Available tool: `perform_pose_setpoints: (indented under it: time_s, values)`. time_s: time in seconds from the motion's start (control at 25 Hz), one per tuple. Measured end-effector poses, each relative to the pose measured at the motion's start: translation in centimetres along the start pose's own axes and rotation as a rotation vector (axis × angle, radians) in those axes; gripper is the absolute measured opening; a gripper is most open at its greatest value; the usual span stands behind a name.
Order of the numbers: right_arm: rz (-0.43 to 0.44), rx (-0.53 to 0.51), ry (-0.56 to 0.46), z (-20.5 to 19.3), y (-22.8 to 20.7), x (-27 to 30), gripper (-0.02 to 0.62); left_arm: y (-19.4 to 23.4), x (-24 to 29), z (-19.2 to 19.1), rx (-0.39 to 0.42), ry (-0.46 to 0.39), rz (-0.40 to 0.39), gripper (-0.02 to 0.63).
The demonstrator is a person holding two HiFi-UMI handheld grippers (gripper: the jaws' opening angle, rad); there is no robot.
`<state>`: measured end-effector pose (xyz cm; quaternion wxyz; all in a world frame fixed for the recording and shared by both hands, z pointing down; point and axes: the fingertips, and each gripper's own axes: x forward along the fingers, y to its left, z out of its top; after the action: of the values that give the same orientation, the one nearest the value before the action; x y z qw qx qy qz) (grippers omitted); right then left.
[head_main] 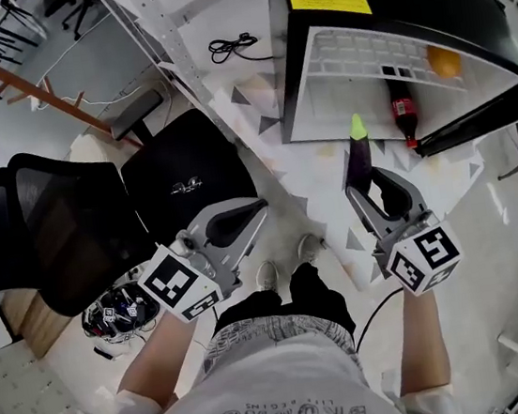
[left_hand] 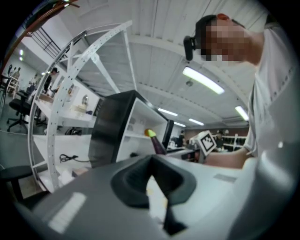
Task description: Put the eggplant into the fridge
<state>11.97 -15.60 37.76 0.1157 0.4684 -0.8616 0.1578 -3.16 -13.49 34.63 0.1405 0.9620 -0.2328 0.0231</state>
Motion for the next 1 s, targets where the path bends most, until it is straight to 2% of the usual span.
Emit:
perform_pose_setpoints:
  time_s: [0.36, 0.68, 1.0]
  values:
    - [0.042, -0.067, 0.088, -1.7, -4.8, 4.0, 0.179, 1.0, 1.9, -0.6, -0.017, 0.014, 0.084, 0.006]
    - [0.089, 0.013, 0.118, -3.5, -7.8, 8.7, 0.179, 1.8, 2.6, -2.2, -0.049, 0.049, 0.151, 0.006]
    - [0.085, 0.107, 0.106, -4.2, -9.8, 12.4, 0.179, 1.9, 3.2, -2.9, -0.058, 0.071, 0.176, 0.006]
